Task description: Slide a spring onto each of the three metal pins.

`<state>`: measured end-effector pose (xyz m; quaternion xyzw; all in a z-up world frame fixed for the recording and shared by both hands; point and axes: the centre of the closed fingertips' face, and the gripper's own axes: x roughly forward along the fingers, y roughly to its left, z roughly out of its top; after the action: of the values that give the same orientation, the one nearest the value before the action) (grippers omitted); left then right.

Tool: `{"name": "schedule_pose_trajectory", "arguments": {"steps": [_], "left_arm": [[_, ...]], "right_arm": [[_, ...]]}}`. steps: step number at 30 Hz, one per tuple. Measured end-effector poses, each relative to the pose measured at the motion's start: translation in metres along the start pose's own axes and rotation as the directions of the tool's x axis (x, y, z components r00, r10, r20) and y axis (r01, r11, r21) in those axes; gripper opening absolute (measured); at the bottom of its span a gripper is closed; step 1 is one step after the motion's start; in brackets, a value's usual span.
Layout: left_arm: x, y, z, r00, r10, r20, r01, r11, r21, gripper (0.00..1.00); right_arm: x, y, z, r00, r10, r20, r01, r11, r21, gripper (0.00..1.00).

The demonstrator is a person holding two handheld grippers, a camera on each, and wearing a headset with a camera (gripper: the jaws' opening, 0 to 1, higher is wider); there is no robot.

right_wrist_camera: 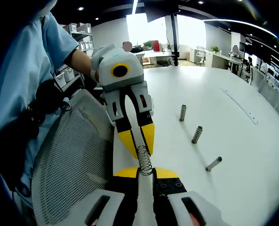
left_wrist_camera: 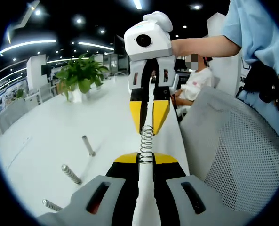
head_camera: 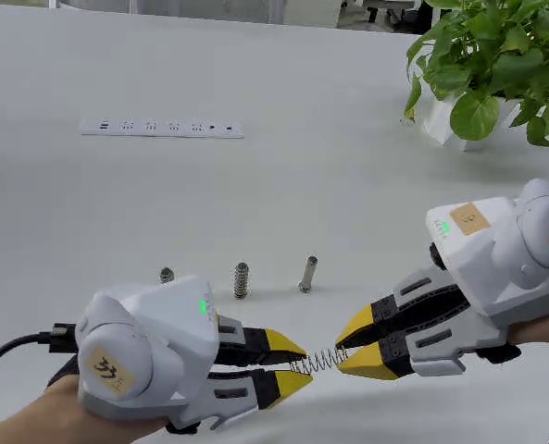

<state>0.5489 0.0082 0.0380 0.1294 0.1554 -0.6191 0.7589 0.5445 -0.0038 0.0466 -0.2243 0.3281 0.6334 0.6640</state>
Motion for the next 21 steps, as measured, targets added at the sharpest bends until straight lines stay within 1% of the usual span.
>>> {"name": "schedule_pose_trajectory", "arguments": {"steps": [4, 9, 14, 18, 21], "left_arm": [[0.002, 0.0, 0.0, 1.0, 0.002, -0.006, -0.002, 1.0, -0.006, 0.06], [0.004, 0.0, 0.0, 0.9999, 0.0, -0.015, 0.0, 1.0, -0.011, 0.06], [0.007, 0.002, -0.002, 0.9996, 0.002, -0.03, -0.002, 1.0, -0.017, 0.06], [0.007, 0.002, -0.003, 0.9995, 0.002, -0.033, -0.003, 1.0, -0.031, 0.06], [0.007, 0.004, -0.005, 0.9994, 0.006, -0.033, -0.007, 0.999, -0.052, 0.06]], "right_arm": [[-0.001, 0.0, 0.002, 0.9994, -0.018, -0.028, 0.017, 1.0, -0.012, 0.07], [-0.003, 0.0, 0.005, 0.9983, -0.036, -0.045, 0.034, 0.999, -0.03, 0.07], [-0.003, 0.0, 0.01, 0.9965, -0.057, -0.062, 0.053, 0.996, -0.066, 0.07], [-0.001, 0.001, 0.016, 0.9952, -0.068, -0.071, 0.061, 0.994, -0.093, 0.07], [0.002, 0.0, 0.022, 0.9938, -0.073, -0.084, 0.063, 0.99, -0.123, 0.07]]}}
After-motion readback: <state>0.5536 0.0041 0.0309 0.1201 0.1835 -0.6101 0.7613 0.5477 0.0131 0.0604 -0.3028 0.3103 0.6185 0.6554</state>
